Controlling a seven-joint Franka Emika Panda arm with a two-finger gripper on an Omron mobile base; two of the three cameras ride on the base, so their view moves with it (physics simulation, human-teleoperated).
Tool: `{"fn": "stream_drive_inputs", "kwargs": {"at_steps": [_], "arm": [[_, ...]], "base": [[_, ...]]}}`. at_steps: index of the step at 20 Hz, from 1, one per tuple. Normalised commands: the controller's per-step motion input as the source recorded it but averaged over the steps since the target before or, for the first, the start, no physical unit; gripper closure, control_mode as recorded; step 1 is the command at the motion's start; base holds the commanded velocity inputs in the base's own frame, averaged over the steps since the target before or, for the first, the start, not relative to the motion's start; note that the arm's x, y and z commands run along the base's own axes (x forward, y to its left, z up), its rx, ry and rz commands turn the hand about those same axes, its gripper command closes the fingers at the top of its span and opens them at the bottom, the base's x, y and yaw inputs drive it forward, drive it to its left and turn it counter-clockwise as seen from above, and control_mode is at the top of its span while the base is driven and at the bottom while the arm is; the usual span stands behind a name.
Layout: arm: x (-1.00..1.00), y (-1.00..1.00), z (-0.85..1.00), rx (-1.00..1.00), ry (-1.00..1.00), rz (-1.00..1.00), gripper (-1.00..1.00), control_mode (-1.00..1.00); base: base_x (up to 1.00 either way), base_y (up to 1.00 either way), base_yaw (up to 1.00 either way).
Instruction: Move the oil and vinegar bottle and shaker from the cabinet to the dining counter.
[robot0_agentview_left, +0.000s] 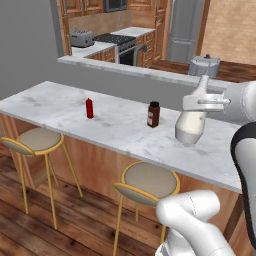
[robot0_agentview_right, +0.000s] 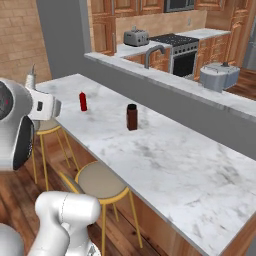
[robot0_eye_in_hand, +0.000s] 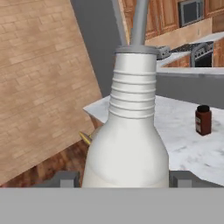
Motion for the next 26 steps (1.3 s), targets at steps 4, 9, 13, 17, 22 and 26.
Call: {"fn": "stream_drive_inputs", "kwargs": {"at_steps": [4, 9, 13, 17, 22, 26], "arm": [[0.00, -0.43, -0.11, -0.13, -0.06, 0.21, 1.00, -1.00], [0.00, -0.31, -0.18, -0.17, -0.04, 0.15, 1.00, -1.00], [0.02, -0.35, -0.20, -0.16, -0.06, 0.07, 1.00, -1.00], [0.08, -0.39, -0.20, -0.13, -0.02, 0.07, 1.00, -1.00], [0.15, -0.38, -0.19, -0.09, -0.03, 0.10, 1.00, -1.00], [0.32, -0.28, -0.25, -0.04, -0.07, 0.05, 1.00, -1.00]], "base": [[0.00, 0.00, 0.00], [0.00, 0.00, 0.00], [0.00, 0.00, 0.00], [0.00, 0.00, 0.00], [0.00, 0.00, 0.00], [0.00, 0.00, 0.00]]}}
